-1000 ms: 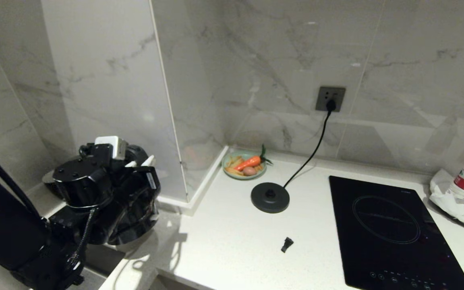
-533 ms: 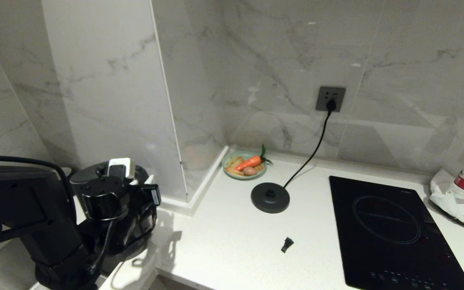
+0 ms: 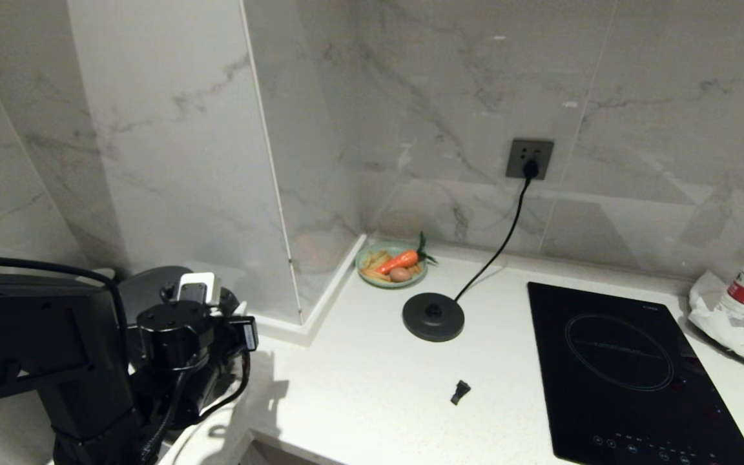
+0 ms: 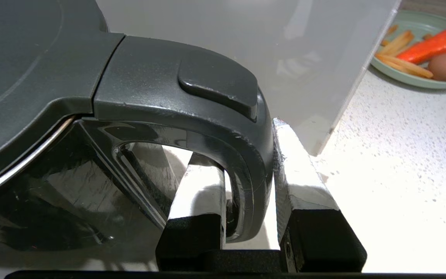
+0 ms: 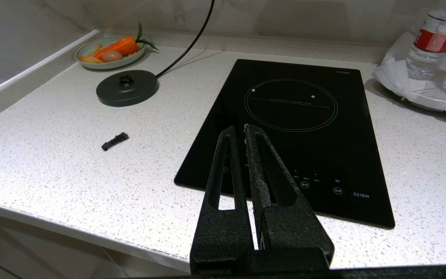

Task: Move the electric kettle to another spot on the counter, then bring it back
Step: Place it by the sink

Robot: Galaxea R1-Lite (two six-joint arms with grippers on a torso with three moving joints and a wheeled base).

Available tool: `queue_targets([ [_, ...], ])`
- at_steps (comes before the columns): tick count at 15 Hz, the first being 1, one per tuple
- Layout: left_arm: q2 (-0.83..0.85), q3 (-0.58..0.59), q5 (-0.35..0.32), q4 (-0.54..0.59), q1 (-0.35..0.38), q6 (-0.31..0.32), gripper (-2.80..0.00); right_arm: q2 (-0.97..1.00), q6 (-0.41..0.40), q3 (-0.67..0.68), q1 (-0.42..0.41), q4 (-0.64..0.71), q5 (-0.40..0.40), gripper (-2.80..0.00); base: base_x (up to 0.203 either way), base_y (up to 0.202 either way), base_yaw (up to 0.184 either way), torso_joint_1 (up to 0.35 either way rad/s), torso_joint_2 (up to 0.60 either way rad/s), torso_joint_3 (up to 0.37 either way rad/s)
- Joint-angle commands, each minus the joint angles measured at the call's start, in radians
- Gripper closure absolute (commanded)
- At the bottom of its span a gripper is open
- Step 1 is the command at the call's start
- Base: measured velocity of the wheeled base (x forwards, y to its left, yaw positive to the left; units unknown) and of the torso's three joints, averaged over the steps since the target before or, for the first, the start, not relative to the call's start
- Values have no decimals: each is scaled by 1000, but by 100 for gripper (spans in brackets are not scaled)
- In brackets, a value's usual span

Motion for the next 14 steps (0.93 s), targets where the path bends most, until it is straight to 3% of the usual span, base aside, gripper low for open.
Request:
queue_targets([
  [1,9,-17,1,-7,-24,1,0,0,0,0,0,0,2,0,0,0,0,0,0,0],
  [5,53,-86,14,-7,-70,7,0,0,0,0,0,0,0,0,0,0,0,0,0,0],
  [13,64,-71,19,-7,-115,21,0,0,0,0,0,0,1,0,0,0,0,0,0,0],
  [14,64,-68,24,-7,-124,21,-165,0,0,0,0,0,1,0,0,0,0,0,0,0],
])
